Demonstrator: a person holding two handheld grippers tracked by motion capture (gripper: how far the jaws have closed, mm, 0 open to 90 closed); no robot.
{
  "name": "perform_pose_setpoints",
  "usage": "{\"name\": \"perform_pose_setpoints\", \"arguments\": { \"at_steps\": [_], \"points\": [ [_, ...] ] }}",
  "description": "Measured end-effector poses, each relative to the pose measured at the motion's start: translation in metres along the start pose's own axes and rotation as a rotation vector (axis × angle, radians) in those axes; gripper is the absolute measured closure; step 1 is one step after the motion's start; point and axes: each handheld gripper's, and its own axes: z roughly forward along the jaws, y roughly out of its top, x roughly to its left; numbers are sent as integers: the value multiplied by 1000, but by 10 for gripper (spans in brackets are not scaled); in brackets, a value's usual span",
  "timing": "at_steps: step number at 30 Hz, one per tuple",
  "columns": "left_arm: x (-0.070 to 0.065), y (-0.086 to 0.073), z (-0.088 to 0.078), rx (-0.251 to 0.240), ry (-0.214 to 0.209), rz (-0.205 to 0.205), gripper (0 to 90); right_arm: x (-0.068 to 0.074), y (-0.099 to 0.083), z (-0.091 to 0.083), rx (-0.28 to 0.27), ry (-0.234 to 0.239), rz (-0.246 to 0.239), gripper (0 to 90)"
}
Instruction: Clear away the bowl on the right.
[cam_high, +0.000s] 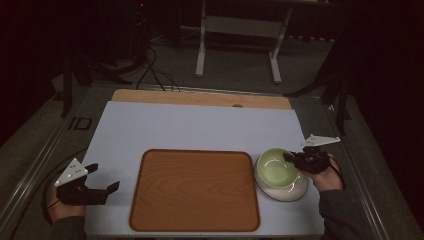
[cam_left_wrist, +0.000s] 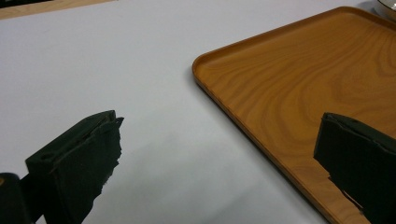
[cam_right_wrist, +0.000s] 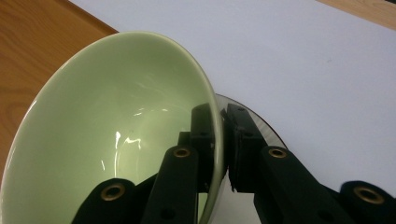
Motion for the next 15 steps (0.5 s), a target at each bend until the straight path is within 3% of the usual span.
{"name": "perform_pose_setpoints", "arguments": {
  "at_steps": [15],
  "points": [
    [0, 0, 0, 0, 1, 0, 7, 9, 12, -1, -20, 19, -23, 819]
  ]
}}
